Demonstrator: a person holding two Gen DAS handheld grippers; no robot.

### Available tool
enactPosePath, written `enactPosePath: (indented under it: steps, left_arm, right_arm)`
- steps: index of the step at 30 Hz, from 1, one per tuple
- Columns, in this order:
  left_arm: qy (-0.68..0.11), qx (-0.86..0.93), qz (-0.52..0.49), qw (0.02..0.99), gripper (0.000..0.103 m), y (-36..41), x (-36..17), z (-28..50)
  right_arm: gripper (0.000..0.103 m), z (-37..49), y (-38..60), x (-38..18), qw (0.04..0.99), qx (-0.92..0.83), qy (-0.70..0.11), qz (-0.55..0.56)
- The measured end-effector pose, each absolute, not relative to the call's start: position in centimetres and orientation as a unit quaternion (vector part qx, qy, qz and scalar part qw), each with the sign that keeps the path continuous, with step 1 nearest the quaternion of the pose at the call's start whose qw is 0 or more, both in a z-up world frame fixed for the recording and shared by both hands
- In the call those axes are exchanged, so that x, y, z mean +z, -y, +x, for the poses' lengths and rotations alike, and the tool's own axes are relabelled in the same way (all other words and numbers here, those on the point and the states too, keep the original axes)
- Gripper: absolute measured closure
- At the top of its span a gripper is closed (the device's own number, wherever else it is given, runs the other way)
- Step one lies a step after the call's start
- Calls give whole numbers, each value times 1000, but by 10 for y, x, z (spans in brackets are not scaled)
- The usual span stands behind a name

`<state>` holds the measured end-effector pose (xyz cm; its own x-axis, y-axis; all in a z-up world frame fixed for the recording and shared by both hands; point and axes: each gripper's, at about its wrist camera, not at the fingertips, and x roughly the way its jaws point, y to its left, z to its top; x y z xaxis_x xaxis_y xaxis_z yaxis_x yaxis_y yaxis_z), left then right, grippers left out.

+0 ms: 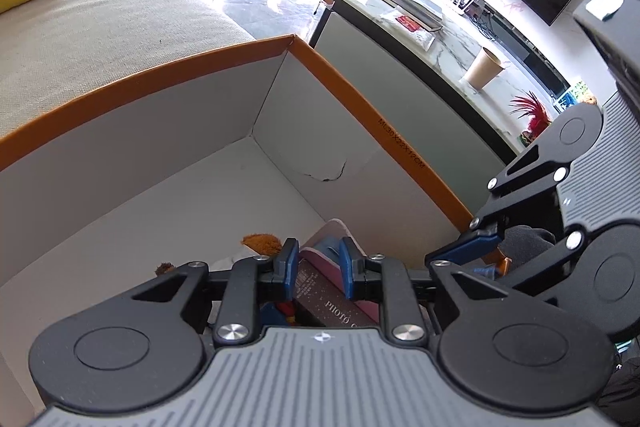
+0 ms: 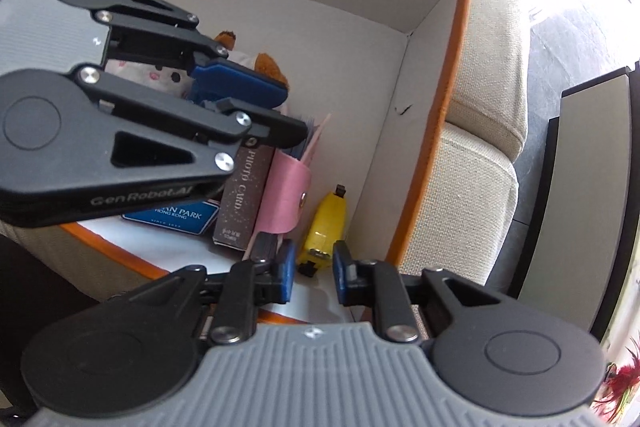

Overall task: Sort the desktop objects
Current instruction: 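Lower the tape measure into the box beside the phone case and open the right gripper, then withdraw both grippers from the box toward the white charger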

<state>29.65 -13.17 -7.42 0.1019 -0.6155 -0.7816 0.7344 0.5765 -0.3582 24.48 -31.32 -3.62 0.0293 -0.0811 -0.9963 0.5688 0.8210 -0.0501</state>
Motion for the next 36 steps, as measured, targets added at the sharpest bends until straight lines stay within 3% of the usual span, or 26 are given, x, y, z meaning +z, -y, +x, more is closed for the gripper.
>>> enactPosePath:
  steps: [4, 18, 29, 36]
  left_arm:
    - [-488, -447, 63, 747, 79, 130, -70, 295]
    - [-480, -421, 38, 769, 79, 118, -46, 273]
    - [-447, -384, 21, 808, 78, 88, -1, 181]
    - [-494, -317, 15, 809, 71, 71, -34, 130]
  right_arm:
    - [87, 234, 315, -27, 711, -231, -634, 198]
    - [87, 223, 317, 0, 752, -226, -584, 206]
    - [85, 164, 271, 32, 855, -185, -452, 177]
    - [83, 126, 239, -10, 870, -101, -464, 136]
